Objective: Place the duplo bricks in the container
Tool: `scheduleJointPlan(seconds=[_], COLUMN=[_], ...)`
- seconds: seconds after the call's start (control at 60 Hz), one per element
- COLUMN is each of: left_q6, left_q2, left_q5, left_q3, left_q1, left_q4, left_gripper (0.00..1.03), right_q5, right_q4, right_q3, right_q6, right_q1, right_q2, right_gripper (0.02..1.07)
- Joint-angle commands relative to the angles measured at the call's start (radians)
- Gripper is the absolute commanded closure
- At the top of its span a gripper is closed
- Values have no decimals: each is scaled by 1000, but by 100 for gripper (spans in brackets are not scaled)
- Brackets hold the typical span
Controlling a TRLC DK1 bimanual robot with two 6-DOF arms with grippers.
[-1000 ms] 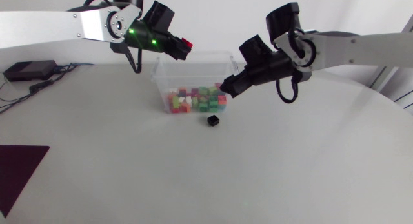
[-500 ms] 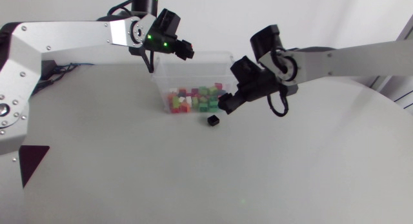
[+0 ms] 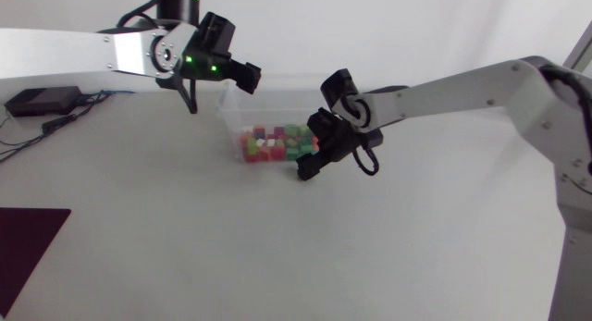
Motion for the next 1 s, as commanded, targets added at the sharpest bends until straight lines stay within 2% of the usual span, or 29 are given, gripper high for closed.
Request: scheduleJointPlan(seconds=[0.0, 0.117, 0.317, 0.4, 0.5, 0.717, 0.833, 0.933, 0.983], left_q6=[-15, -6, -12, -13, -4, 7, 16, 19, 19], left_q2=[-109, -225, -317, -370, -457, -615, -710, -779, -813], left_q5=[-11, -20, -43, -43, -40, -37, -37, -37, -37], left_q3=[-102, -237, -351, -433, -544, -693, -795, -861, -889], left_q1=[22, 58, 99, 130, 144, 148, 150, 151, 153], left_q4=[22, 77, 86, 144, 210, 238, 270, 272, 276], left_gripper=[4, 4, 4, 4, 4, 4, 4, 4, 4], right_q5=[19, 36, 62, 66, 80, 105, 106, 109, 111], right_q4=[-39, -68, -97, -117, -155, -231, -250, -247, -246], right_q3=[68, 125, 177, 203, 243, 311, 323, 324, 324], right_q6=[24, 24, 26, 30, 38, 38, 36, 36, 35], right_q1=[8, 22, 50, 53, 54, 57, 57, 57, 56], right_q2=[71, 122, 176, 190, 209, 252, 274, 280, 283], right_gripper=[7, 7, 15, 17, 27, 48, 50, 70, 75])
